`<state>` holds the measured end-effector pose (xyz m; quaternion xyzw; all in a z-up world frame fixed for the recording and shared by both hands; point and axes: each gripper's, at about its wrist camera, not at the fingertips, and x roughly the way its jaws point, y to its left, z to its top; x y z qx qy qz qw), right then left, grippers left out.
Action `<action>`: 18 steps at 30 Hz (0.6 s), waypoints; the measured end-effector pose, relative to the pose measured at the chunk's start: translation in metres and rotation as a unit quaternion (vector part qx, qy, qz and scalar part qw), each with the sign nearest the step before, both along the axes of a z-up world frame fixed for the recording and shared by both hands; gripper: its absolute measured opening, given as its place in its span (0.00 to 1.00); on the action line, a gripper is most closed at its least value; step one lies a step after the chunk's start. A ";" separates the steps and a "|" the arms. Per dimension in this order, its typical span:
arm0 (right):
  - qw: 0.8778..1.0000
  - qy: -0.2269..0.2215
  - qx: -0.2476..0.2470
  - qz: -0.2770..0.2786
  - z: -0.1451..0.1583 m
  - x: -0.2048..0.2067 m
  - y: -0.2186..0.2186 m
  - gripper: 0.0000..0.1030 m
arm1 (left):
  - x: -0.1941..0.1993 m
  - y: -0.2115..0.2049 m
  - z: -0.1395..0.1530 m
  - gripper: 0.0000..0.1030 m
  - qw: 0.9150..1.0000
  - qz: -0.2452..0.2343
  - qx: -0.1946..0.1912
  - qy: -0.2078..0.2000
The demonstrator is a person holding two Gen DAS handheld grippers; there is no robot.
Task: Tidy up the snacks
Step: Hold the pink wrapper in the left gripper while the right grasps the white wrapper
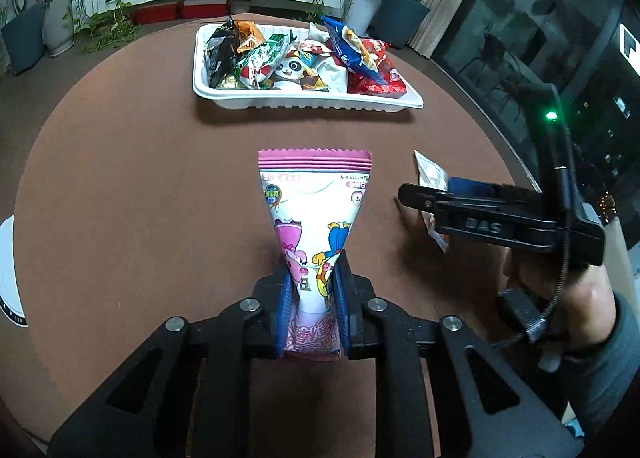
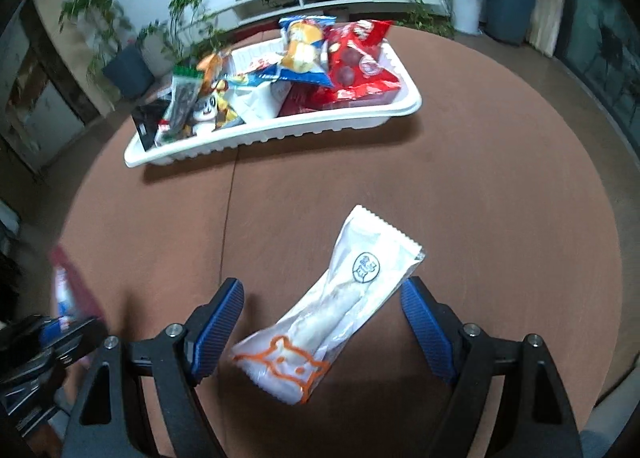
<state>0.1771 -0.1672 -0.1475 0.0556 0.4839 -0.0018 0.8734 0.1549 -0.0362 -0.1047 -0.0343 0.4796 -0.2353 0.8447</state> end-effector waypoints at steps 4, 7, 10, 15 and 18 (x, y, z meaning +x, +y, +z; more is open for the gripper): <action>0.999 0.007 -0.030 0.019 -0.001 -0.003 0.007 0.73 | -0.005 0.003 0.004 0.16 1.000 -0.005 0.004 0.001; 0.998 0.014 -0.048 0.034 -0.001 -0.006 0.011 0.65 | -0.006 0.000 0.006 0.16 1.000 -0.012 0.018 0.002; 0.997 0.019 -0.048 0.048 0.000 -0.009 0.016 0.48 | -0.006 -0.004 0.001 0.16 1.000 -0.017 0.019 0.010; 0.997 0.019 -0.037 0.060 0.001 -0.016 0.013 0.27 | -0.008 -0.009 -0.008 0.16 0.999 -0.020 0.020 0.017; 0.998 0.018 0.001 0.054 0.003 -0.020 0.002 0.23 | -0.007 -0.008 -0.012 0.15 0.999 -0.018 0.017 0.022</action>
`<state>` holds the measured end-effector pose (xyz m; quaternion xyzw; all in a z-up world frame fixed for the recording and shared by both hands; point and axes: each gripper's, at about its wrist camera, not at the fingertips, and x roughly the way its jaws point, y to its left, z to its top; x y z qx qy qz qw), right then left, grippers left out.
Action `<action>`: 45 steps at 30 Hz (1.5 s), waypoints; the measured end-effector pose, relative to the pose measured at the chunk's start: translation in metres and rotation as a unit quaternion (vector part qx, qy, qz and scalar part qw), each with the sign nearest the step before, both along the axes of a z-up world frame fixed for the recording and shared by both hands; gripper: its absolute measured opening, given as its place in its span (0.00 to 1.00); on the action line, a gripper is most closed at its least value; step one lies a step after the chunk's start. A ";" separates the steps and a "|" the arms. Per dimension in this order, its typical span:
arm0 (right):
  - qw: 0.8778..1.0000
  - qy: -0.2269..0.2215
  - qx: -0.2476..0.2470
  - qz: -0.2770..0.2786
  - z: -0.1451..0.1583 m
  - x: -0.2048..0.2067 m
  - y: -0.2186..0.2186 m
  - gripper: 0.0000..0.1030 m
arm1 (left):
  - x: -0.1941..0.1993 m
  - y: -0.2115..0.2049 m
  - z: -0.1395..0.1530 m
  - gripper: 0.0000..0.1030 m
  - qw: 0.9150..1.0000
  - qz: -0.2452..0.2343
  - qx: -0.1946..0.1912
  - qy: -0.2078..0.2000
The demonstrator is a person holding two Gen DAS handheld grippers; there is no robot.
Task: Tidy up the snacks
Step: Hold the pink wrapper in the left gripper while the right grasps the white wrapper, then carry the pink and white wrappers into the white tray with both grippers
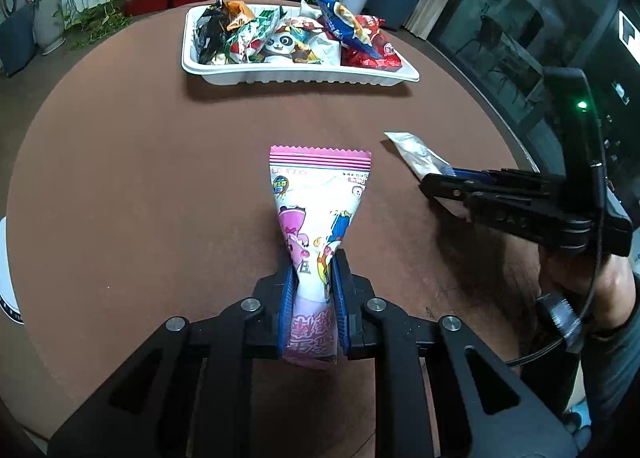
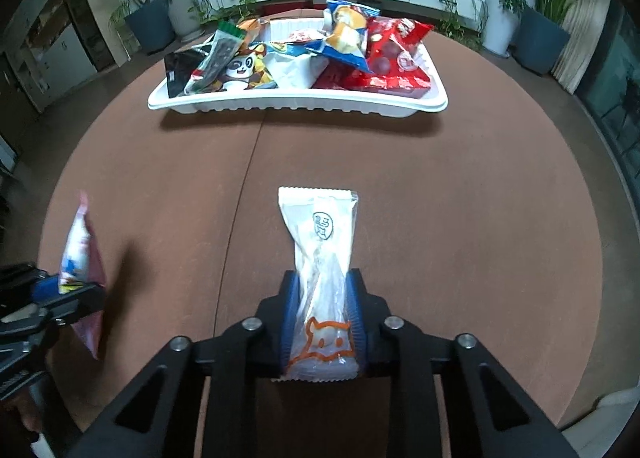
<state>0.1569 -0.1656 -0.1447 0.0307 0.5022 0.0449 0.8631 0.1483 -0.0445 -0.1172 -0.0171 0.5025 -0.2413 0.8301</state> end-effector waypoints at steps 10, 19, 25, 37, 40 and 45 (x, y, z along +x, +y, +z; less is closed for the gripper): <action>0.997 -0.012 0.080 -0.017 0.005 -0.018 -0.023 0.20 | 0.006 -0.003 -0.009 0.15 1.000 0.004 0.003 0.005; 0.988 -0.023 0.153 -0.024 0.016 -0.034 -0.037 0.20 | 0.003 -0.003 0.000 0.15 1.000 0.005 -0.009 -0.004; 0.980 -0.029 0.192 -0.043 0.019 -0.037 -0.056 0.20 | 0.006 0.000 0.013 0.15 0.999 0.012 -0.034 -0.008; 0.964 -0.066 0.234 -0.109 0.044 -0.024 -0.123 0.20 | 0.058 0.033 0.075 0.15 0.995 0.046 -0.075 -0.052; 0.963 -0.083 0.229 -0.113 0.064 -0.011 -0.135 0.20 | 0.082 0.036 0.093 0.15 0.994 0.051 -0.074 -0.067; 0.963 -0.134 0.218 -0.080 0.117 0.026 -0.119 0.20 | 0.130 0.023 0.117 0.15 0.993 0.053 -0.069 -0.082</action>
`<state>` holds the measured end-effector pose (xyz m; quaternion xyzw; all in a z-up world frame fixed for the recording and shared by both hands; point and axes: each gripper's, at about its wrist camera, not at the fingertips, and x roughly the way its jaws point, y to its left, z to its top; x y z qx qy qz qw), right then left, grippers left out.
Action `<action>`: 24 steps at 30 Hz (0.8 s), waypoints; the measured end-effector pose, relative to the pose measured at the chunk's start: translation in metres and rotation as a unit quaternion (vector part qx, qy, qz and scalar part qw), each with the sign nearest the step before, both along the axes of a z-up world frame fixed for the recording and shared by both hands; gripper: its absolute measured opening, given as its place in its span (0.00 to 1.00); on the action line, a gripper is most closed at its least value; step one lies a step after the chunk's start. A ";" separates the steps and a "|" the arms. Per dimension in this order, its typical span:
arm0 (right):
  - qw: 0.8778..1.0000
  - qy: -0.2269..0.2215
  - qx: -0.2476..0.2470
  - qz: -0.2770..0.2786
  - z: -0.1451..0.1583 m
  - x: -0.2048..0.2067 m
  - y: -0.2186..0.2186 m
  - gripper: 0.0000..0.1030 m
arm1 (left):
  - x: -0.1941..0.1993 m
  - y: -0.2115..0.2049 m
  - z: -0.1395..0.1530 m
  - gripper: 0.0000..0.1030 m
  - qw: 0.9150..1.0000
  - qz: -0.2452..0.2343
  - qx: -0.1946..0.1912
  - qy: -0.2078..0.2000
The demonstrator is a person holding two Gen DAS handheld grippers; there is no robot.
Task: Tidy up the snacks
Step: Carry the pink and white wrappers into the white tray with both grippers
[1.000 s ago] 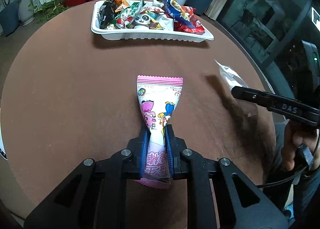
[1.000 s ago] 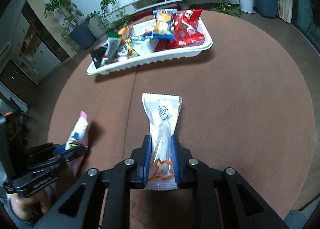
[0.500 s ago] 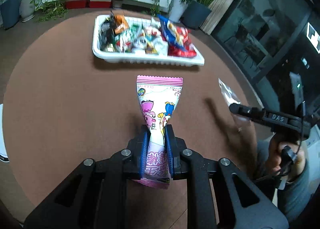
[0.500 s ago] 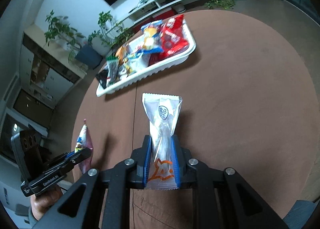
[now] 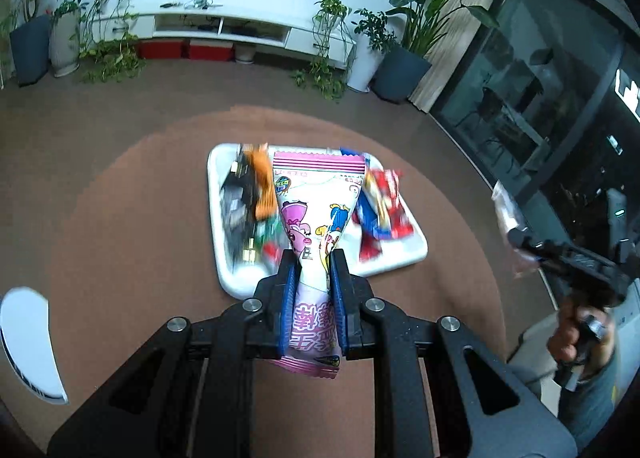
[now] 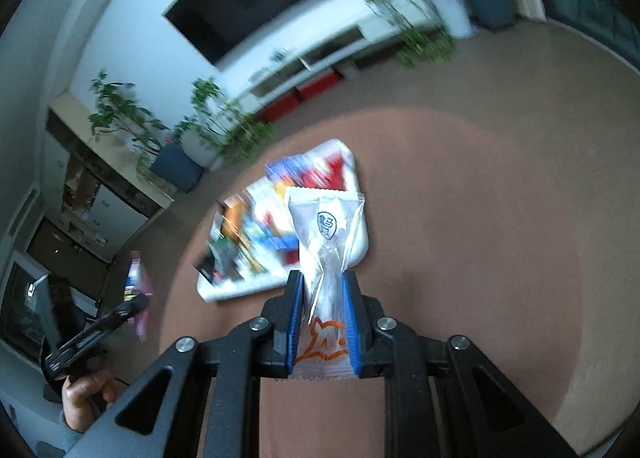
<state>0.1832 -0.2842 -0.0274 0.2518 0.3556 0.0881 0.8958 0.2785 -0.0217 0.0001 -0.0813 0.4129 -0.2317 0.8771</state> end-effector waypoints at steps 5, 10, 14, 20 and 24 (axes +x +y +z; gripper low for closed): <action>0.998 -0.026 -0.023 0.053 0.039 0.056 0.051 0.20 | 0.051 -0.025 0.006 0.15 1.000 0.000 0.013 0.000; 0.995 0.013 -0.039 0.095 0.023 0.119 0.101 0.20 | 0.098 -0.048 -0.017 0.15 0.999 0.007 0.035 0.018; 0.991 0.048 -0.079 0.102 -0.004 0.152 0.126 0.20 | 0.122 -0.057 -0.038 0.15 0.998 0.011 0.050 0.025; 0.987 0.081 -0.102 0.097 -0.037 0.183 0.134 0.20 | 0.146 -0.066 -0.069 0.15 0.998 0.013 0.055 0.038; 0.984 0.093 -0.118 0.098 -0.049 0.194 0.133 0.20 | 0.160 -0.073 -0.088 0.17 0.997 0.016 0.059 0.042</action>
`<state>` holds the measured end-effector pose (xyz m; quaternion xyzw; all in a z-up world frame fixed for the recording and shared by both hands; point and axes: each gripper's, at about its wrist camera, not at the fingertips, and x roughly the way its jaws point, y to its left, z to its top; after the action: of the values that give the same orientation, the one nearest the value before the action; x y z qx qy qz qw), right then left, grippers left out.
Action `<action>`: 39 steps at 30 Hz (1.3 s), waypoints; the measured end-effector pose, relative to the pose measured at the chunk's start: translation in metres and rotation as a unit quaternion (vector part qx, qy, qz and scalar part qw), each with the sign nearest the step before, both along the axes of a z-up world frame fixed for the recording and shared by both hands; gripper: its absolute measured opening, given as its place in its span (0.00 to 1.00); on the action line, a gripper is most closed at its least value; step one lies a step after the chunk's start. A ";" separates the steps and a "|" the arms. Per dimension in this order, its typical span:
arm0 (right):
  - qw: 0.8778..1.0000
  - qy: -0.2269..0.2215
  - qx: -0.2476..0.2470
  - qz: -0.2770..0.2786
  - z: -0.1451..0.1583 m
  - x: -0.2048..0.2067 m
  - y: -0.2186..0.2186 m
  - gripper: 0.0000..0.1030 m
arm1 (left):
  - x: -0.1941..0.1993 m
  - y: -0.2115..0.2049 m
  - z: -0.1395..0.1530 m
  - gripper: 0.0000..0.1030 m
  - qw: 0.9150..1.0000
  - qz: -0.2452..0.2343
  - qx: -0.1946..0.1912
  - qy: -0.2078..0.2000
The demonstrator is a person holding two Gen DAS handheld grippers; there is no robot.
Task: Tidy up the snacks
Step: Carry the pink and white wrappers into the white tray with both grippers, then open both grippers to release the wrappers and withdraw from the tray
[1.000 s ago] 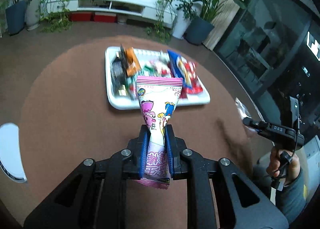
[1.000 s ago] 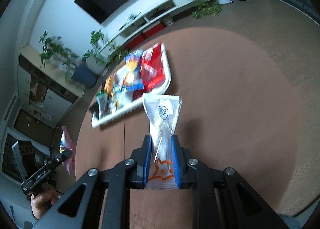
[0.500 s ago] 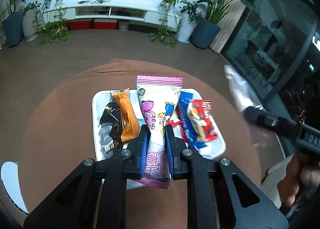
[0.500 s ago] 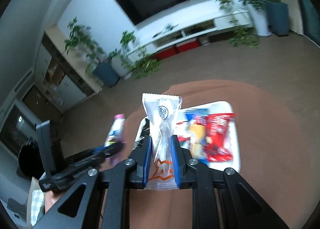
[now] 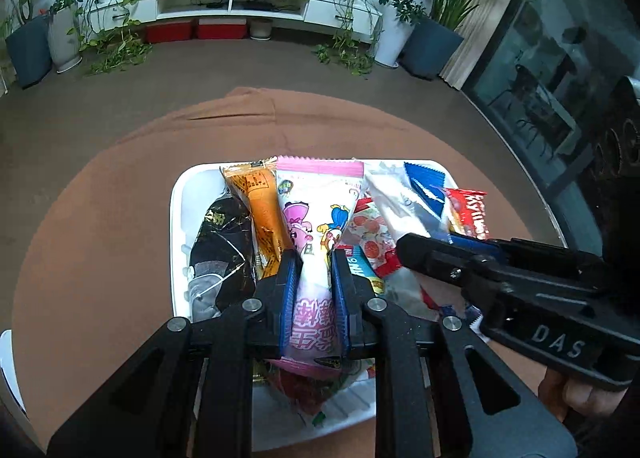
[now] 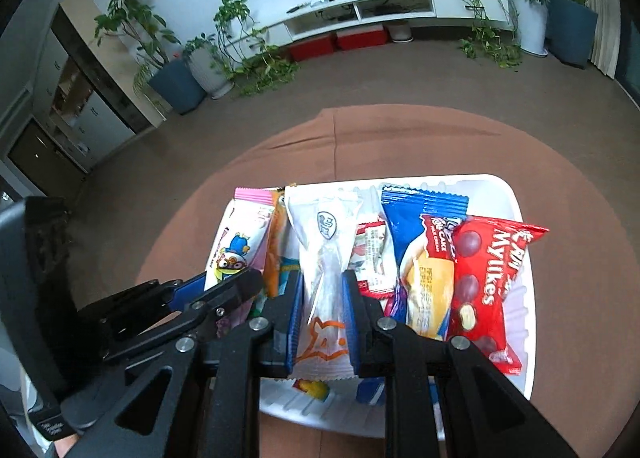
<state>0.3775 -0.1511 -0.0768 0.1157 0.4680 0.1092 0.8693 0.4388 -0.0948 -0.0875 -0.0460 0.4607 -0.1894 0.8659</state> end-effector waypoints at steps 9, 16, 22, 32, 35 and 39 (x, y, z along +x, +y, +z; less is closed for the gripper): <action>1.000 0.021 -0.014 -0.010 -0.025 0.014 -0.002 0.25 | 0.018 -0.006 -0.019 0.19 1.000 0.003 0.002 -0.002; 1.000 0.022 -0.013 -0.016 -0.025 0.013 -0.006 0.27 | 0.005 -0.001 -0.020 0.23 1.000 0.008 -0.004 -0.003; 1.000 0.022 -0.010 -0.020 -0.026 0.011 -0.009 0.30 | -0.001 0.006 -0.018 0.26 1.000 0.009 -0.002 -0.003; 0.999 0.018 0.003 -0.028 -0.021 0.003 -0.014 0.34 | -0.005 0.020 -0.016 0.53 1.000 0.024 -0.003 -0.003; 0.999 0.017 0.007 -0.029 -0.020 0.000 -0.016 0.35 | -0.006 0.024 -0.015 0.58 1.000 0.025 -0.009 -0.003; 0.999 0.009 0.017 -0.033 -0.014 -0.004 -0.019 0.42 | -0.012 0.030 -0.009 0.64 0.999 0.030 -0.019 -0.010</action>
<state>0.3738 -0.1698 -0.0909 0.1467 0.4700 0.0872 0.8660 0.4272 -0.0646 -0.0966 -0.0744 0.4467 -0.1721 0.8748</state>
